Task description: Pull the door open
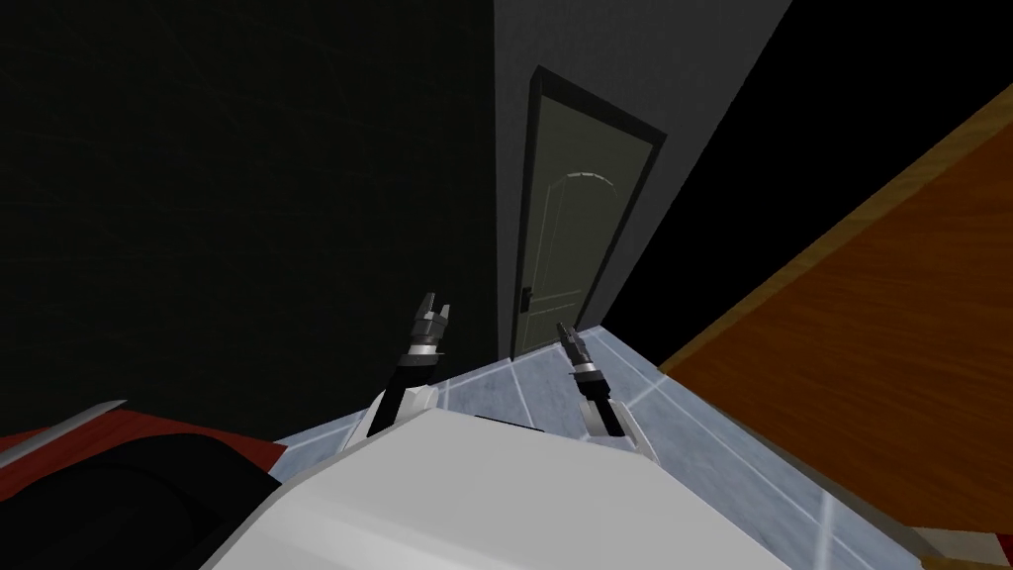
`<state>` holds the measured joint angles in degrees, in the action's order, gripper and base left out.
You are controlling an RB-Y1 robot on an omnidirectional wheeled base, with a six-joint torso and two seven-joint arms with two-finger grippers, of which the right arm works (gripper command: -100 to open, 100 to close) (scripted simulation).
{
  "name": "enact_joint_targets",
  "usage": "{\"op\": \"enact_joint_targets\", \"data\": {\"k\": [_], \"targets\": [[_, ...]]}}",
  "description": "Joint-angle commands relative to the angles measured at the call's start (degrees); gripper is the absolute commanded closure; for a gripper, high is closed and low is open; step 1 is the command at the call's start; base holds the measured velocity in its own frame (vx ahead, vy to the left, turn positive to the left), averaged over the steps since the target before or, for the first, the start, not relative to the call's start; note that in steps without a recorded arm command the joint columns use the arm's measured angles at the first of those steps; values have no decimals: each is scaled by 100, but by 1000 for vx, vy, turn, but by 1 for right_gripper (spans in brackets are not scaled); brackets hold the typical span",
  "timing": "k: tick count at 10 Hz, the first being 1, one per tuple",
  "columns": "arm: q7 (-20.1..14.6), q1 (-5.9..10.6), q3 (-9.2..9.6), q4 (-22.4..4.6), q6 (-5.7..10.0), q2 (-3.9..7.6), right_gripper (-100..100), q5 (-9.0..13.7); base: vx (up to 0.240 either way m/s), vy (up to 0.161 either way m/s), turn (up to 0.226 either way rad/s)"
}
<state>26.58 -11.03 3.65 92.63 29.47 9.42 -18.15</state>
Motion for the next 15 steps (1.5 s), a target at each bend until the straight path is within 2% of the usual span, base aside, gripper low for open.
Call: {"op": "enact_joint_targets", "data": {"k": [1, 11, 13, 15], "targets": [[177, 102, 13, -188, -32, 67, -100, -134, 105, 1, 80], [1116, 783, 73, -1374, -147, 372, -100, -866, 98, -13, 74], [1407, 994, 91, -1740, -183, 462, -100, -1092, 144, -26, 114], [1528, 1082, 99, -1894, -198, 500, -100, -1187, 124, -30, 48]]}}
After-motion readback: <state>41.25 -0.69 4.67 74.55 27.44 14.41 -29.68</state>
